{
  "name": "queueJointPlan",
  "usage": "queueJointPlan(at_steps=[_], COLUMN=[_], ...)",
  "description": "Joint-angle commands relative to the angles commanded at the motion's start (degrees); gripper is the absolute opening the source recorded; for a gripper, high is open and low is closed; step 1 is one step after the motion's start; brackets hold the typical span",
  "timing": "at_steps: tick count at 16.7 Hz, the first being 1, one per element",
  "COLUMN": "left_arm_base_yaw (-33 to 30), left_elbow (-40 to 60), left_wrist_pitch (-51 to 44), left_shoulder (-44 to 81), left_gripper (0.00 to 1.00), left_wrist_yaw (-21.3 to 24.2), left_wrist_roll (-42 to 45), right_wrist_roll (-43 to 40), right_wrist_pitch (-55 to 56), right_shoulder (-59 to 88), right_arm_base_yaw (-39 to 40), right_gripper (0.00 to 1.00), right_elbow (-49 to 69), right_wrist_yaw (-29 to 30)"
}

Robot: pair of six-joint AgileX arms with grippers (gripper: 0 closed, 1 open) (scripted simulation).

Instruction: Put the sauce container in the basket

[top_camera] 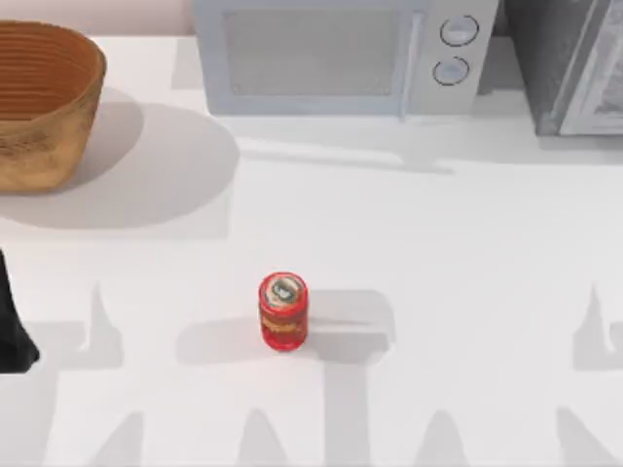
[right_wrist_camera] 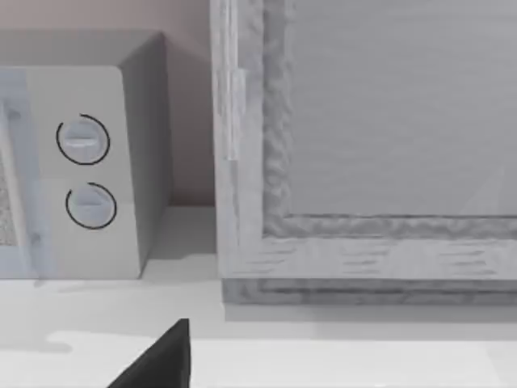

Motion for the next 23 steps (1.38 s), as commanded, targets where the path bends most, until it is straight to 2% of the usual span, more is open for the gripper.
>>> queueJointPlan(at_steps=[4, 9, 14, 23], left_arm_base_yaw=[-0.1, -0.6, -1.6, -3.9], left_elbow=[0.4, 3.4, 8.6, 20.1], left_wrist_pitch=[0.9, 7.9, 20.0, 46.6], left_shoulder=[1.5, 14.2, 36.4, 85.9], left_gripper=[1.00, 1.00, 1.00, 1.00], left_wrist_yaw=[1.0, 8.9, 22.5, 52.2], left_wrist_roll=[0.4, 3.3, 8.4, 19.5], right_wrist_roll=[0.0, 0.0, 0.0, 0.0], right_wrist_pitch=[0.0, 0.0, 0.0, 0.0], right_shoulder=[0.0, 0.0, 0.0, 0.0], right_arm_base_yaw=[0.0, 0.0, 0.0, 0.0], right_gripper=[1.00, 1.00, 1.00, 1.00], right_elbow=[0.0, 0.0, 0.0, 0.0], right_wrist_yaw=[0.0, 0.0, 0.0, 0.0])
